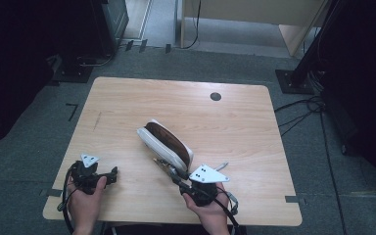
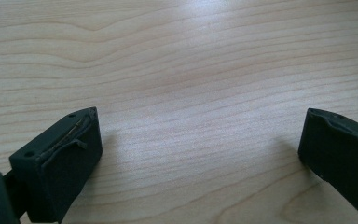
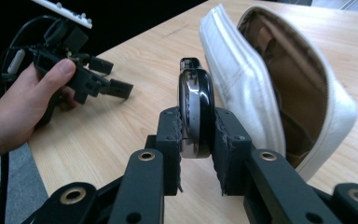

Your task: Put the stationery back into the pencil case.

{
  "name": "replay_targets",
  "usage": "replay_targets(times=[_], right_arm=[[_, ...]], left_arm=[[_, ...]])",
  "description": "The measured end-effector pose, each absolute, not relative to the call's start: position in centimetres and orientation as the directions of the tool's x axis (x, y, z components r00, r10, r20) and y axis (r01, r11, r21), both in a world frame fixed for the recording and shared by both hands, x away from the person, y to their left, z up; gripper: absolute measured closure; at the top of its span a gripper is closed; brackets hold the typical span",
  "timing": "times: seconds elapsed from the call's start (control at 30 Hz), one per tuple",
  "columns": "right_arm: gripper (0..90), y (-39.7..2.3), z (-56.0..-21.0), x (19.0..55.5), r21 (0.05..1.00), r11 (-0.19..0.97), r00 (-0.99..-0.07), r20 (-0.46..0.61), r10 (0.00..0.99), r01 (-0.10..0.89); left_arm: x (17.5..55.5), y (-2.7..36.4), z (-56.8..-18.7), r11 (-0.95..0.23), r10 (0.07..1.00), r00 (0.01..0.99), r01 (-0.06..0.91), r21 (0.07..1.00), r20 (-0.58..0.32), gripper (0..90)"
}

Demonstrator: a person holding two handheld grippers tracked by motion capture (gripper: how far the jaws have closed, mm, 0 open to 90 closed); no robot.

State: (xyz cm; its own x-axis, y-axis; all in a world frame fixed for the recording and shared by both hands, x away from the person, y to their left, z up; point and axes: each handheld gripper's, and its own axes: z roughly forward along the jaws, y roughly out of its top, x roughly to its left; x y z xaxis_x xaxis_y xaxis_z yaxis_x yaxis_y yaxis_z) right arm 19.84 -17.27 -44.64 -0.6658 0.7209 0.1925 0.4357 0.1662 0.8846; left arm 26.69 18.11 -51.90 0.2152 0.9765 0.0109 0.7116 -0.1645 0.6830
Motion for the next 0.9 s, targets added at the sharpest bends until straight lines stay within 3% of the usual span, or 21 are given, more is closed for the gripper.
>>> replay_targets(times=[0.9], right_arm=[[74.0,-19.6,-41.4,21.8,0.920,0.100,-0.618,0.171,0.767,0.379]], left_arm=[[26.7,18.1,-51.9,-0.164,0.977,0.215,0.712,0.683,0.011,0.0]])
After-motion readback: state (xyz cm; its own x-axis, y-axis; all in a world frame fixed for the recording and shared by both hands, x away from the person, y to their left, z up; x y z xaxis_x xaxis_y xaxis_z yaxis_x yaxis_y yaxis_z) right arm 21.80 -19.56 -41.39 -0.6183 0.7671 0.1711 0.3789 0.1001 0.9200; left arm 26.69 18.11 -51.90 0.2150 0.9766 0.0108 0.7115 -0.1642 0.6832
